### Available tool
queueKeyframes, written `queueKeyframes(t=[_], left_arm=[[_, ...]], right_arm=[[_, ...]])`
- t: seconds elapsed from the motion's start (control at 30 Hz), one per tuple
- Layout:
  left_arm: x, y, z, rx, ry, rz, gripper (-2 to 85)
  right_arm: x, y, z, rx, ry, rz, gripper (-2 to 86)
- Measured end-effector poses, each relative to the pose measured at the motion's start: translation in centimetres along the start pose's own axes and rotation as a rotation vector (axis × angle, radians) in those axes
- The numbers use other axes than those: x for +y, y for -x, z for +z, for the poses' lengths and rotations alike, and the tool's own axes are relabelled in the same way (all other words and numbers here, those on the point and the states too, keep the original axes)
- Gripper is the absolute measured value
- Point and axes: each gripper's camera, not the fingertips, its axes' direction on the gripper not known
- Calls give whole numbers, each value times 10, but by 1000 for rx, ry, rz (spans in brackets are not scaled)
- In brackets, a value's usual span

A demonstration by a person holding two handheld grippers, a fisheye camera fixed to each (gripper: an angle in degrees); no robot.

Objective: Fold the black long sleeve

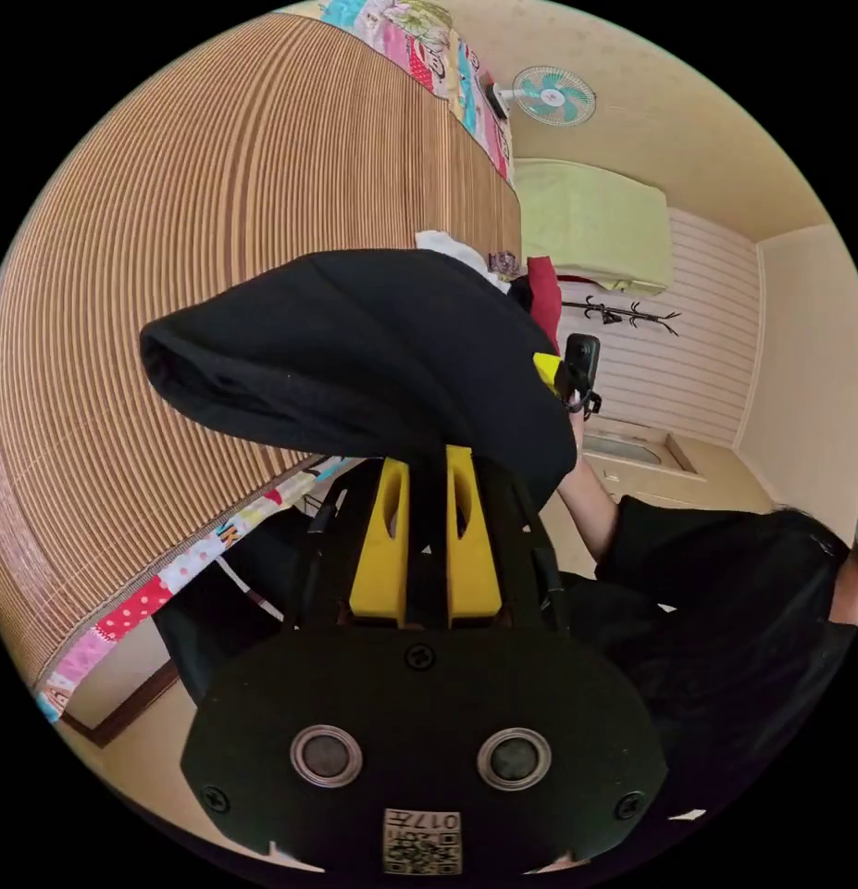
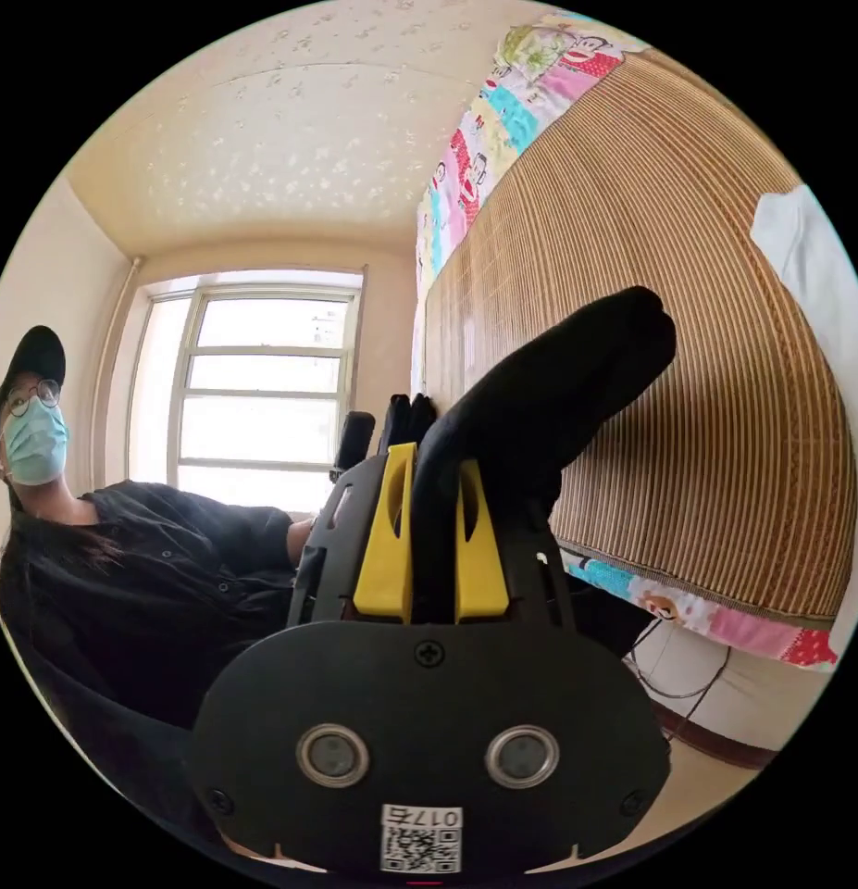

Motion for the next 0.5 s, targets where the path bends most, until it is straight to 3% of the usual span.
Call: queueKeyframes(t=[0.1,0.23,0.33,0.4,0.5], left_arm=[[-33,-68,26,18,-36,100,64],[-97,-125,72,21,-46,187,67],[-161,-139,137,7,73,213,100],[-190,-138,188,-75,252,281,114],[-189,-118,199,-143,385,261,117]], right_arm=[[-13,56,-61,91,3,-156,57],[-16,73,-141,263,-52,-124,61],[-13,49,-190,609,-82,30,69],[-3,9,-209,930,-83,335,73],[21,-12,-188,1053,-84,488,59]])
